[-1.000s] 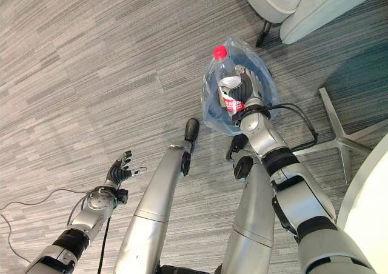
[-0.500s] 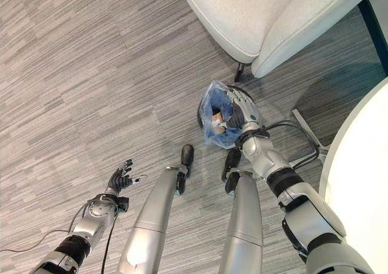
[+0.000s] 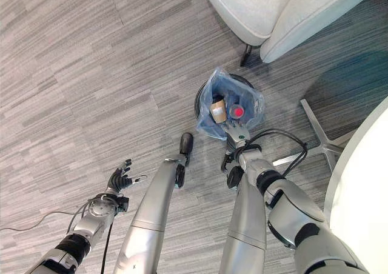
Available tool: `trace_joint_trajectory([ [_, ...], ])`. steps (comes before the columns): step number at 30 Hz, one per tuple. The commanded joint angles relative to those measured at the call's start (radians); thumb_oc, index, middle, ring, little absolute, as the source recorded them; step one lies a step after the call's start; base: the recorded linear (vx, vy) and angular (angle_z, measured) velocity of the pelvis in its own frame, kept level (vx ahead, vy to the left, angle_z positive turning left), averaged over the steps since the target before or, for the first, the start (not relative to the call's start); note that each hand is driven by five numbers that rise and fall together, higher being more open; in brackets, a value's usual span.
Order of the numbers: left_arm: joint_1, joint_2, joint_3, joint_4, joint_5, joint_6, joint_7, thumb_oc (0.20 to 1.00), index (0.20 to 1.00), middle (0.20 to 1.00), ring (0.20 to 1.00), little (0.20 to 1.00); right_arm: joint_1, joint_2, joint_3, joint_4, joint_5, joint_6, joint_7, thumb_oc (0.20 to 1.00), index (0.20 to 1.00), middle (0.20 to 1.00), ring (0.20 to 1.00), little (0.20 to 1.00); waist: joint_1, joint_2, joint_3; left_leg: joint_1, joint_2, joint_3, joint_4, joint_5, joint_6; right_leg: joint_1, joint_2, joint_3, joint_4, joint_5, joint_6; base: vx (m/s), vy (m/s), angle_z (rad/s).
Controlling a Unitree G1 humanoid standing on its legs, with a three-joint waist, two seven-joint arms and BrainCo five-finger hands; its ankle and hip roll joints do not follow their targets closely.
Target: Gather garbage on tea table into small bin, then transfer packed bag to large trash can.
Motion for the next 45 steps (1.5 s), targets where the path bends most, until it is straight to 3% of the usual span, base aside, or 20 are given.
trace_joint_trajectory([
  [1, 0.032, 0.021, -0.004, -0.015, 0.016, -0.022, 0.006, 1.0, 1.0, 1.0, 1.0, 1.0, 0.006, -0.047, -0.03, -0.076, 0.049, -0.016, -0.023, 0.2, 0.2, 0.2, 0.2, 0.2, 0.007, 0.034, -0.029, 0.005, -0.01, -0.038, -0.118, 0.024, -0.013, 0.051, -0.012, -0.004, -0.096, -0.031, 0.081, -0.06, -0.006, -0.05],
  [10, 0.044, 0.017, 0.034, -0.032, 0.015, -0.006, -0.012, 1.0, 1.0, 1.0, 1.0, 1.0, 0.014, -0.098, -0.175, -0.328, 0.186, -0.054, -0.053, 0.2, 0.2, 0.2, 0.2, 0.2, 0.002, 0.03, -0.045, 0.12, 0.013, -0.039, -0.213, 0.039, -0.016, 0.164, 0.006, -0.022, -0.191, -0.006, 0.094, -0.06, -0.01, -0.05],
  [15, 0.073, 0.003, 0.067, -0.013, 0.019, 0.012, -0.037, 1.0, 1.0, 1.0, 1.0, 1.0, 0.2, -0.03, -0.36, -0.531, 0.408, -0.115, -0.005, 0.2, 0.2, 0.2, 0.2, 0.2, -0.017, 0.011, -0.074, 0.41, 0.019, -0.045, -0.417, 0.066, -0.023, 0.44, 0.018, -0.065, -0.387, 0.044, 0.116, -0.01, -0.004, 0.08],
  [18, 0.093, 0.004, 0.08, -0.019, 0.02, 0.014, -0.045, 1.0, 1.0, 1.0, 1.0, 1.0, 0.262, -0.012, -0.407, -0.589, 0.475, -0.132, 0.017, 0.2, 0.2, 0.2, 0.2, 0.2, -0.022, 0.001, -0.069, 0.505, 0.023, -0.043, -0.468, 0.072, -0.025, 0.535, 0.025, -0.078, -0.449, 0.061, 0.123, 0.05, 0.028, -0.11],
  [19, 0.133, 0.0, 0.108, -0.027, 0.018, 0.021, -0.059, 1.0, 1.0, 1.0, 1.0, 1.0, 0.348, 0.015, -0.467, -0.682, 0.561, -0.155, 0.052, 0.2, 0.2, 0.2, 0.2, 0.2, -0.037, -0.018, -0.075, 0.644, 0.033, -0.037, -0.544, 0.076, -0.027, 0.67, 0.033, -0.091, -0.539, 0.087, 0.136, 0.1, 0.039, -0.14],
  [21, 0.162, -0.006, 0.12, -0.032, 0.019, 0.026, -0.069, 1.0, 1.0, 1.0, 1.0, 1.0, 0.401, 0.031, -0.496, -0.731, 0.604, -0.166, 0.08, 0.2, 0.2, 0.2, 0.2, 0.2, -0.045, -0.028, -0.077, 0.726, 0.035, -0.029, -0.598, 0.107, -0.022, 0.759, 0.039, -0.105, -0.62, 0.133, 0.135, 0.05, 0.065, -0.04],
  [27, 0.239, -0.019, 0.155, -0.03, 0.032, 0.039, -0.085, 1.0, 1.0, 1.0, 1.0, 1.0, 0.52, 0.071, -0.545, -0.837, 0.69, -0.193, 0.139, 0.2, 0.2, 0.2, 0.2, 0.2, -0.068, -0.059, -0.131, 0.95, 0.049, -0.004, -0.717, 0.111, -0.027, 0.998, 0.067, -0.11, -0.782, 0.166, 0.155, 0.11, 0.052, -0.17],
  [32, 0.331, -0.026, 0.192, -0.056, 0.073, 0.048, -0.103, 1.0, 1.0, 1.0, 1.0, 1.0, 0.604, 0.067, -0.59, -0.955, 0.701, -0.202, 0.176, 0.2, 0.2, 0.2, 0.2, 0.2, -0.084, -0.08, -0.223, 1.133, 0.042, 0.042, -0.82, 0.099, -0.019, 1.165, 0.098, -0.075, -0.907, 0.195, 0.182, 0.16, 0.105, -0.25],
  [39, 0.39, -0.017, 0.212, -0.096, 0.095, 0.049, -0.122, 1.0, 1.0, 1.0, 1.0, 1.0, 0.616, 0.081, -0.581, -1.032, 0.708, -0.21, 0.212, 0.2, 0.2, 0.2, 0.2, 0.2, -0.067, -0.074, -0.233, 1.211, 0.046, 0.082, -0.845, 0.086, -0.006, 1.196, 0.1, -0.038, -0.894, 0.208, 0.202, 0.01, 0.062, -0.33],
  [41, 0.368, -0.001, 0.205, -0.102, 0.102, 0.048, -0.121, 1.0, 1.0, 1.0, 1.0, 1.0, 0.583, 0.084, -0.554, -1.056, 0.7, -0.224, 0.222, 0.2, 0.2, 0.2, 0.2, 0.2, -0.066, -0.061, -0.202, 1.19, 0.063, 0.082, -0.822, 0.103, 0.004, 1.158, 0.114, 0.014, -0.755, 0.163, 0.203, -0.2, -0.013, -0.25],
  [45, 0.353, 0.019, 0.203, -0.145, 0.105, 0.04, -0.114, 1.0, 1.0, 1.0, 1.0, 1.0, 0.544, 0.074, -0.542, -1.077, 0.677, -0.233, 0.215, 0.2, 0.2, 0.2, 0.2, 0.2, -0.06, -0.047, -0.209, 1.125, 0.076, 0.068, -0.792, 0.135, 0.009, 1.161, 0.168, 0.103, -0.619, 0.091, 0.177, -0.2, -0.065, 0.11],
])
